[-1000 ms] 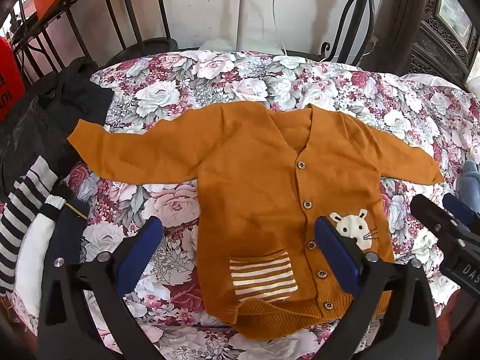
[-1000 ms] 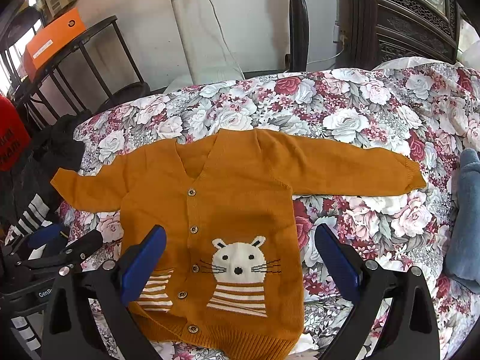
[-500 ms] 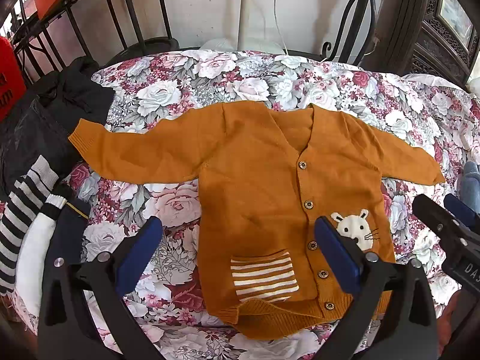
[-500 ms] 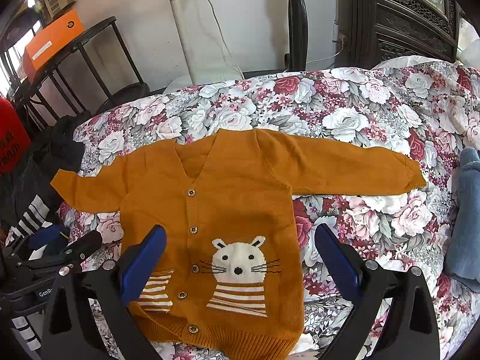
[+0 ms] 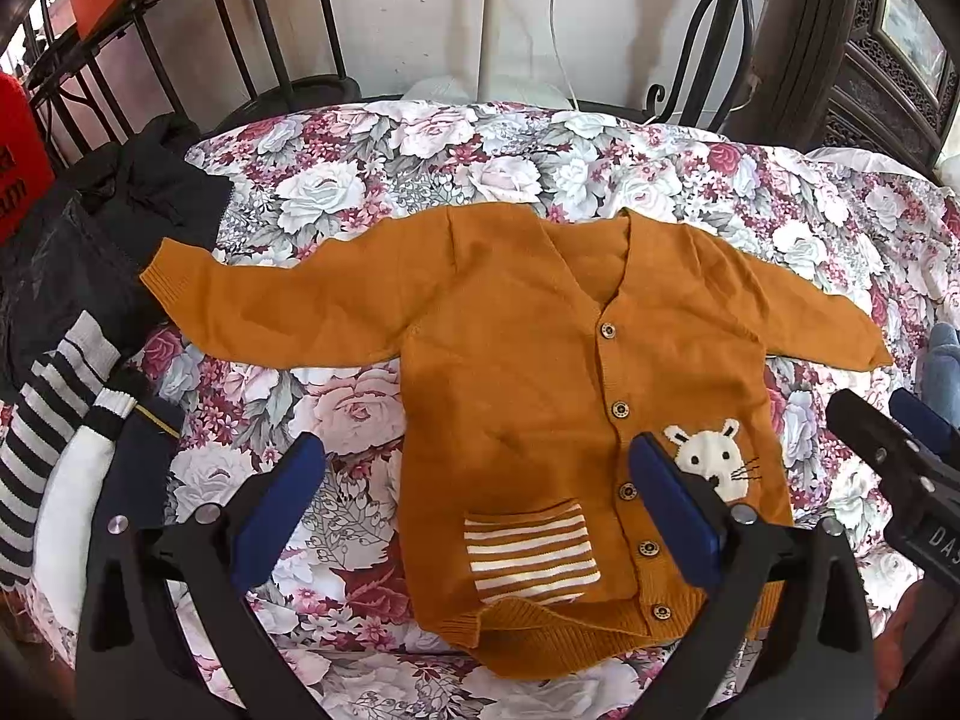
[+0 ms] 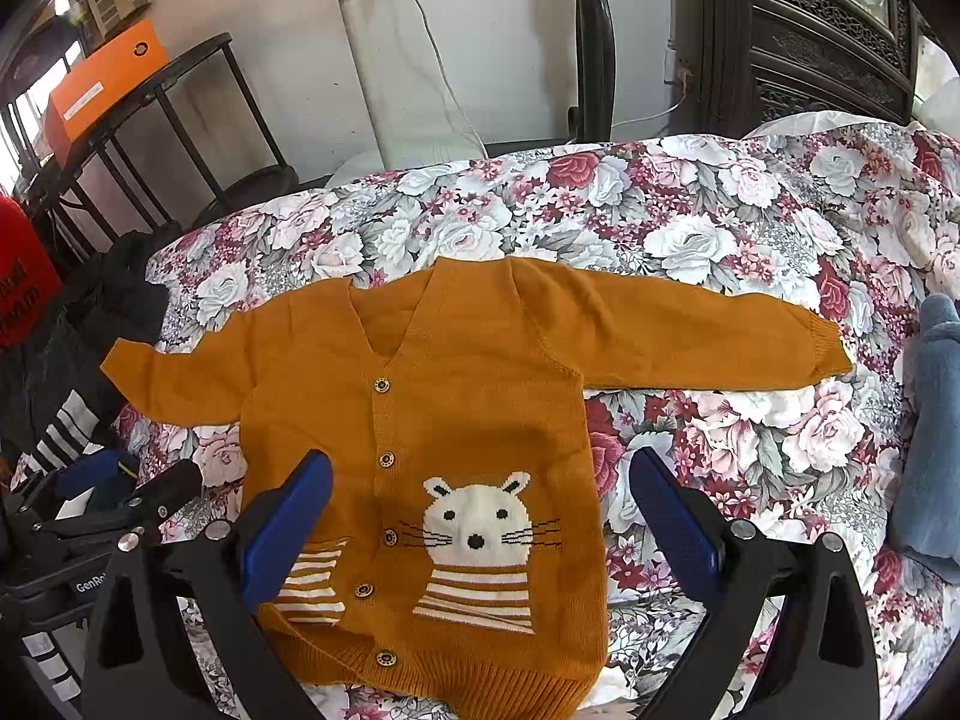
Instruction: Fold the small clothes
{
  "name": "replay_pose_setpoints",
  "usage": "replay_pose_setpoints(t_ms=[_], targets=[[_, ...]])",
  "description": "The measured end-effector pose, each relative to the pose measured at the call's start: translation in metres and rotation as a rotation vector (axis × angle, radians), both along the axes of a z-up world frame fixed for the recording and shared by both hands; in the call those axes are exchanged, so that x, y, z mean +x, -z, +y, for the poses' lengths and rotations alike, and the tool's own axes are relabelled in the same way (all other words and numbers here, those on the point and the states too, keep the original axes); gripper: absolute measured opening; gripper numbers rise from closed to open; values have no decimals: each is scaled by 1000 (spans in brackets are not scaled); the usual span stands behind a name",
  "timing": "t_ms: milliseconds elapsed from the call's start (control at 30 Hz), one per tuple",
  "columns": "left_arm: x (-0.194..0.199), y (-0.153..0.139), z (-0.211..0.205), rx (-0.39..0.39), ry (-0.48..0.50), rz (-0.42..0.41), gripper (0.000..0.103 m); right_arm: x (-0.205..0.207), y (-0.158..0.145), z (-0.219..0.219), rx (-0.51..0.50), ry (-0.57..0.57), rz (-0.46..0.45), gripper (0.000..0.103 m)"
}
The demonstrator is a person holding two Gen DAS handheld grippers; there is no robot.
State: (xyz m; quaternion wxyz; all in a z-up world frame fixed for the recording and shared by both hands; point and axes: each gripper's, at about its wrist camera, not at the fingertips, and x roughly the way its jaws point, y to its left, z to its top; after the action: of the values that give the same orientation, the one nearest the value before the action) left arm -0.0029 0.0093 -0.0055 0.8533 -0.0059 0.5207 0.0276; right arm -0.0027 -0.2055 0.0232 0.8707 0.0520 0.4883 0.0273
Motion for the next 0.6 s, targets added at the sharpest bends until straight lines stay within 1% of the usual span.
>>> replay_pose_setpoints(t_ms=[600], targets=[[0,1,3,1,-1,2,98,-1,1,0,1,1,0,100]])
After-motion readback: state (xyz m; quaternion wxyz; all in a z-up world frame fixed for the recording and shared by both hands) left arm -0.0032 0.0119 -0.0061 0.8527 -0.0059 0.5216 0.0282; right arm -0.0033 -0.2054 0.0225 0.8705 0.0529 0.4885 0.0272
